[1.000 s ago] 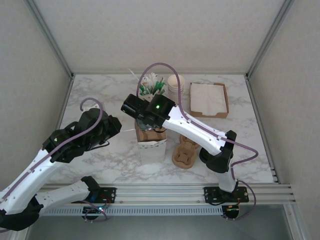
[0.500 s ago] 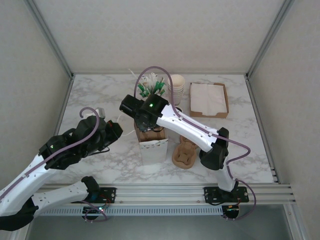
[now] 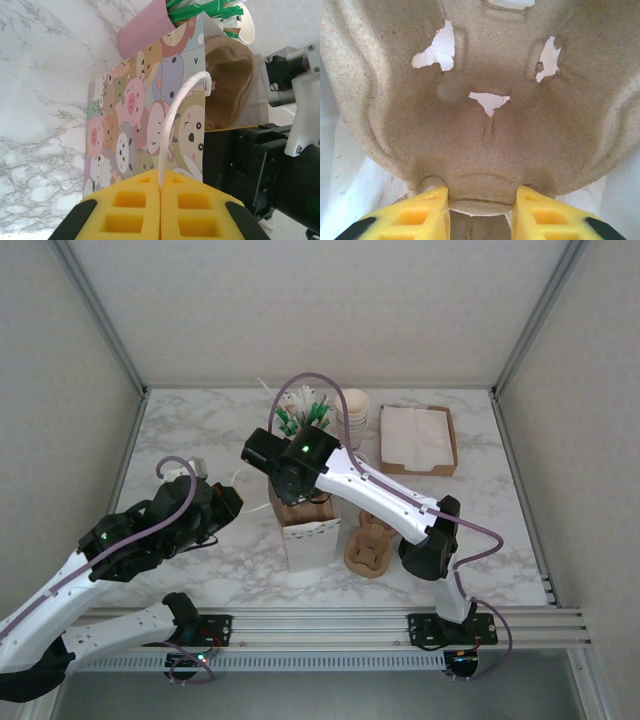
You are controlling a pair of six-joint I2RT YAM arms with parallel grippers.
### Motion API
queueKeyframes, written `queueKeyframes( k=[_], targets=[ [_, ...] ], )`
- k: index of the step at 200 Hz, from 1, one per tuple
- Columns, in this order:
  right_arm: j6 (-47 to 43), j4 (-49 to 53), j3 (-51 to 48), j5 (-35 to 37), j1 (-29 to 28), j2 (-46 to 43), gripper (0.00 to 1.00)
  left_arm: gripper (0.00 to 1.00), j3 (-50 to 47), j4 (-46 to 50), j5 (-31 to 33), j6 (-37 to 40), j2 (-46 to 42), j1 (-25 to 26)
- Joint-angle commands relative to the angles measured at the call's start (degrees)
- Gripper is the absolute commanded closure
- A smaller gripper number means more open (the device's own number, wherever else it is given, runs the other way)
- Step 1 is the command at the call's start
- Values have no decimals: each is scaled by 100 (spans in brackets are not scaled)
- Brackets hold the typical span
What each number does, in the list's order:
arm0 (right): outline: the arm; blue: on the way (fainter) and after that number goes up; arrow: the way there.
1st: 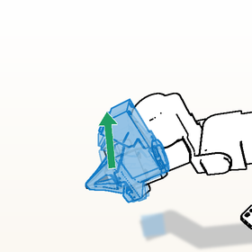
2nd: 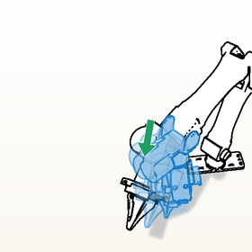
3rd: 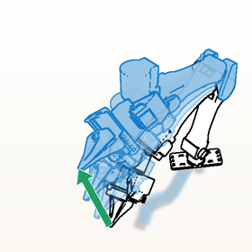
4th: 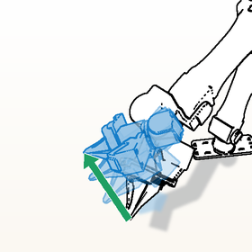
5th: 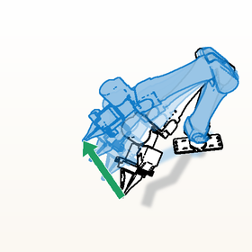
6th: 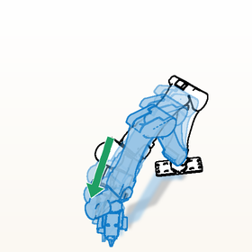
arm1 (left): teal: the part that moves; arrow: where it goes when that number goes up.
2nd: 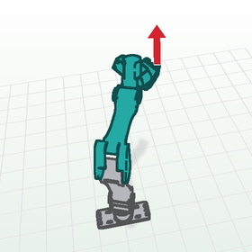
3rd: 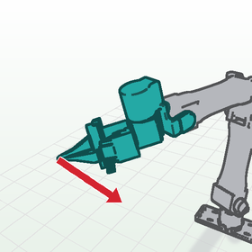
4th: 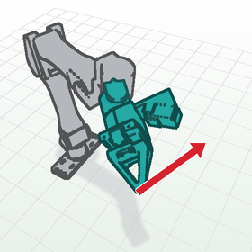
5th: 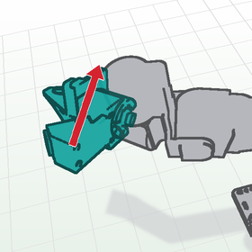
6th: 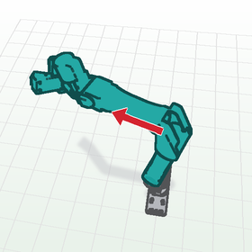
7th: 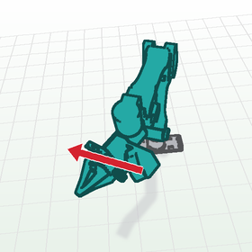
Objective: Pack the takeout coffee
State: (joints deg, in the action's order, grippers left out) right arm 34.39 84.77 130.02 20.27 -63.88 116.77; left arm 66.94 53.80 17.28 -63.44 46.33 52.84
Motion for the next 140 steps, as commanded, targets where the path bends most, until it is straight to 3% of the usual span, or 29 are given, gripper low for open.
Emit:
queueKeyframes(
  k=[1, 140],
  targets=[
    [-151, 548, 217, 78, 14, -15, 68, 93, -75, 43, 182, -133, -69, 61],
    [-385, 653, -75, 45, 15, 506, 68, 90, -111, 34, 285, -63, -133, 190]
  ],
)
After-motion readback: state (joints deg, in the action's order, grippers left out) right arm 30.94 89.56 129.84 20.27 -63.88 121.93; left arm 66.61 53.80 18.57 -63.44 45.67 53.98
